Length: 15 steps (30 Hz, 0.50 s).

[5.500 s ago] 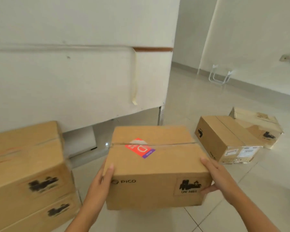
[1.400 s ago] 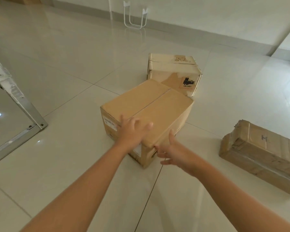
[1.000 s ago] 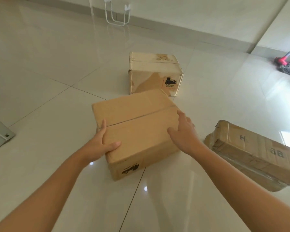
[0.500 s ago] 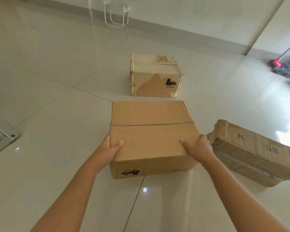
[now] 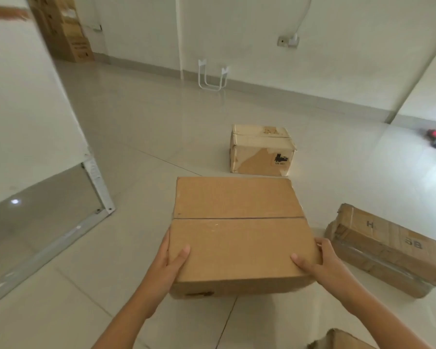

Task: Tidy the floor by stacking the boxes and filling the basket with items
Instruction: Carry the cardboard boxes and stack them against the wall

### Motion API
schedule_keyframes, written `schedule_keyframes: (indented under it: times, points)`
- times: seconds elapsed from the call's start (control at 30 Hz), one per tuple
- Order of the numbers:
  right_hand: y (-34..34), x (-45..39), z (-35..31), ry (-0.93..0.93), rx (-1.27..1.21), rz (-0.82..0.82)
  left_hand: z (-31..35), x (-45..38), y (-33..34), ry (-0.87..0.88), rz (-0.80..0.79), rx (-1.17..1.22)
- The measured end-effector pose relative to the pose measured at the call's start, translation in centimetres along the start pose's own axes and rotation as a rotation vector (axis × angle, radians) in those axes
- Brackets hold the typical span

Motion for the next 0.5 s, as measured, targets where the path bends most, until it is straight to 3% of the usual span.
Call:
schedule_keyframes:
  times: [0.17, 0.5]
  points:
    - [2.6, 8.8, -4.7, -0.102, -0.18, -0.162, 1.7, 11.0, -8.0, 0.033, 0.184, 0.141]
    - [6.2, 30.5, -17.5, -0.365, -0.307, -0.469, 6.5, 39.0, -19.7, 0.211, 0.359, 0.296]
Point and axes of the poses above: each hand's wrist, its own x-axis away from the middle knuckle, its own y-axis out of the palm, z = x × y, the point moved 5 cm from there along -x, towards the middle knuckle, and after that the axes turned 13 degrees about -x, right-handed, at the moved point
